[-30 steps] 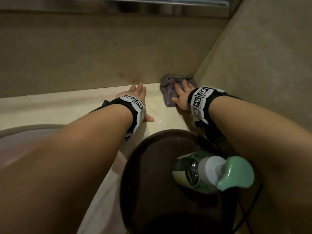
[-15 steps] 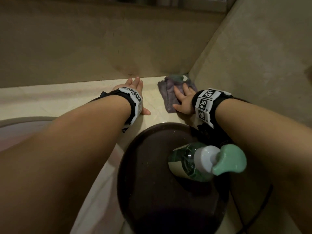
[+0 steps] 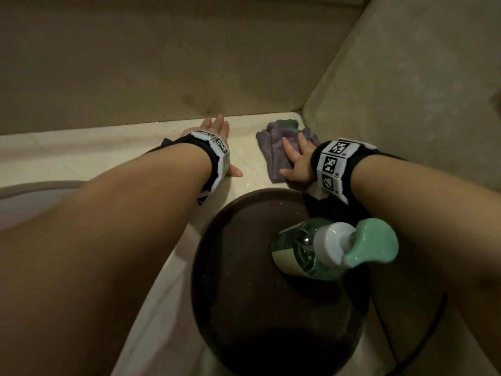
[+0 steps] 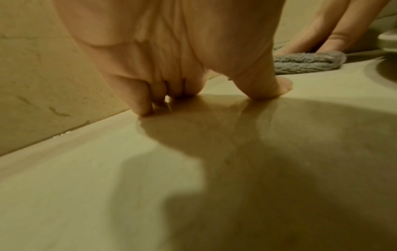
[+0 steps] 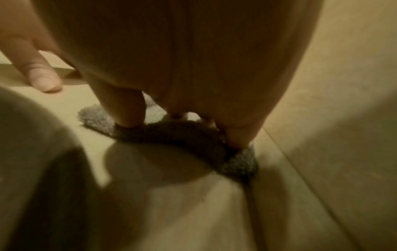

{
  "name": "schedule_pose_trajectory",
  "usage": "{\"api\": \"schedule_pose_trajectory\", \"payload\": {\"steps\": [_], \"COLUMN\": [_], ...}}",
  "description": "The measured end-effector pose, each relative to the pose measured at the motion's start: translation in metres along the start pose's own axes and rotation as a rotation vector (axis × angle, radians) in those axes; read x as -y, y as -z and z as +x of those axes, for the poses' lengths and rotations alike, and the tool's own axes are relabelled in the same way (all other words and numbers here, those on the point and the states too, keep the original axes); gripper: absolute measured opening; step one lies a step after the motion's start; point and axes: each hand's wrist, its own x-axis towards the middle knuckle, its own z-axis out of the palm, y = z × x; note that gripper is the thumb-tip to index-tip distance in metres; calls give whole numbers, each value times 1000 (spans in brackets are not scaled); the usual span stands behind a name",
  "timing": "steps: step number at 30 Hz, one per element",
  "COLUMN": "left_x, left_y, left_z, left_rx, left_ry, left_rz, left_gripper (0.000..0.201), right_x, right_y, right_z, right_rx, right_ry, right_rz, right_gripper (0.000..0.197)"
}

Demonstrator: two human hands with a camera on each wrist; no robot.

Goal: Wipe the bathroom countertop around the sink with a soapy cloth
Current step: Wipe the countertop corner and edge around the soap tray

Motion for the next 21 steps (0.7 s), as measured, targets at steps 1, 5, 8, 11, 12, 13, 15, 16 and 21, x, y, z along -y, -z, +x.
{"api": "schedule_pose_trajectory", "payload": {"steps": [1,5,8,11,12,13,15,16,21], "left_x": [1,2,1,0,0,0,0,0,1], "left_y": [0,-2,0,2,2,2,2,2,2], "left_z": [1,4,4,3,3,2,3,3,3], "left_rx": [-3,-6,-2,3,7,10,9,11,17], "left_ry": [1,3,8,10,9,8,9,9,9], "left_rz": [-26,-60,-52,-68,-77,-84,-86,-79,-69], "left_gripper": [117,122,121,120,119,119,120,120,121], "right_x": [1,4,6,6,6,6,4,5,13], "right_y": [4,25,39,44,43,41,37,37,35], "right_z": [4,10,10,16,17,19,25,26,24], "right_rx": [1,-37,-86,-115,-113,-104,-98,-94,-101], "right_ry": [-9,7,62,56,46,32,26,22,43], "right_rz": [-6,-35,39,-12,-24,-30,-31,-34,-75], "right_gripper": [78,80,76,73,75,77,79,79,76]}}
